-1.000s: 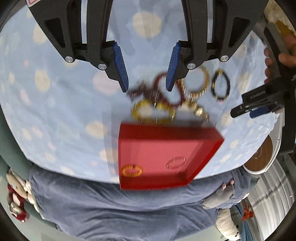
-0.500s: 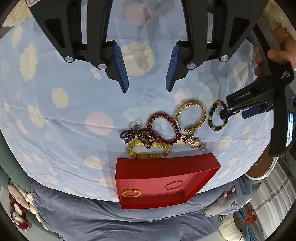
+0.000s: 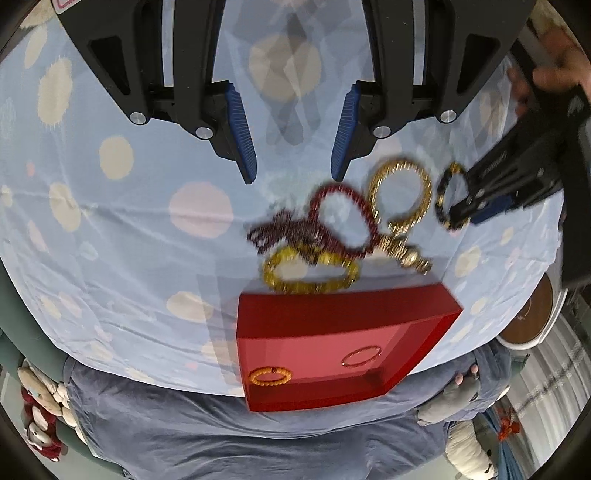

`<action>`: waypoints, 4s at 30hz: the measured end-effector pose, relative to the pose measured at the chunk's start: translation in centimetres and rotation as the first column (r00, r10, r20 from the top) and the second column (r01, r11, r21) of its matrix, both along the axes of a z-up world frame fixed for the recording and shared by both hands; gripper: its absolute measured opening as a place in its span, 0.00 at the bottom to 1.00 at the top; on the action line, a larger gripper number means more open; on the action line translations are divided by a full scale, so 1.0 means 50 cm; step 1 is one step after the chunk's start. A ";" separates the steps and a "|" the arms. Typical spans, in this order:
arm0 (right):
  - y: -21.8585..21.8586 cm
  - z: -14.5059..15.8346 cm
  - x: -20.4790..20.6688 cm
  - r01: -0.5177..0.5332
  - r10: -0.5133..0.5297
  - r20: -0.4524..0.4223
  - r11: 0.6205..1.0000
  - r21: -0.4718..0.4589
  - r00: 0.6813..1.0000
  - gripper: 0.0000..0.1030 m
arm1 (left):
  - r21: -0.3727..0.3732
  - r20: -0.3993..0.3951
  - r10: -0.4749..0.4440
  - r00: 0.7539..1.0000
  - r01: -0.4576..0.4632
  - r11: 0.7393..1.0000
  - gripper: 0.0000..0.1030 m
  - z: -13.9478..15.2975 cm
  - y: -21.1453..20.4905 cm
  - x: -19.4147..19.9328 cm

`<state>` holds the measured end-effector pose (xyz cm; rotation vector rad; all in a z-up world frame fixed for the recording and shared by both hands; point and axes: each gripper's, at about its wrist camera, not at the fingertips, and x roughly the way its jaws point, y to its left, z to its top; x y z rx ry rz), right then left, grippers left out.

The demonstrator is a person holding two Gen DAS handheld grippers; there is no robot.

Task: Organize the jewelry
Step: 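Grasp the black bead bracelet with the left gripper while the right grasps the dark red beads, then lower both held bracelets into the red tray and open both grippers, then move the left gripper to the gold watch while the right approaches the yellow bead bracelet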

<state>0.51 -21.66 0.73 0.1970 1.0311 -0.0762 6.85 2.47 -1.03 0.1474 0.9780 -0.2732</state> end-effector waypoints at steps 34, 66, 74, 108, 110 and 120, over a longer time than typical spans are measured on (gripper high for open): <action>-0.053 0.026 0.053 0.077 -0.080 0.059 0.995 0.062 0.995 0.03 | -0.110 -0.010 -0.055 0.998 0.054 0.992 0.08 0.057 0.005 -0.021; -0.077 0.101 0.388 -0.045 0.033 0.135 0.995 0.088 0.990 0.03 | -0.266 0.084 -0.178 0.980 0.194 0.944 0.08 0.214 -0.171 0.294; -0.076 0.042 0.426 -0.039 0.036 0.081 0.998 0.043 0.996 0.04 | -0.195 0.039 -0.175 0.984 0.179 0.964 0.08 0.132 -0.185 0.327; -0.064 0.025 0.098 0.028 -0.029 0.045 0.999 0.015 0.999 0.35 | -0.014 0.031 0.035 0.999 -0.035 0.999 0.66 0.079 -0.028 0.028; -0.057 0.009 0.107 0.030 -0.031 0.034 0.999 0.023 0.999 0.35 | -0.012 0.018 0.037 0.999 -0.037 0.999 0.66 0.069 -0.029 0.017; -0.041 -0.041 0.161 0.033 -0.033 0.004 0.999 0.012 0.999 0.35 | -0.037 -0.017 0.075 0.997 -0.076 0.996 0.66 0.051 -0.023 0.018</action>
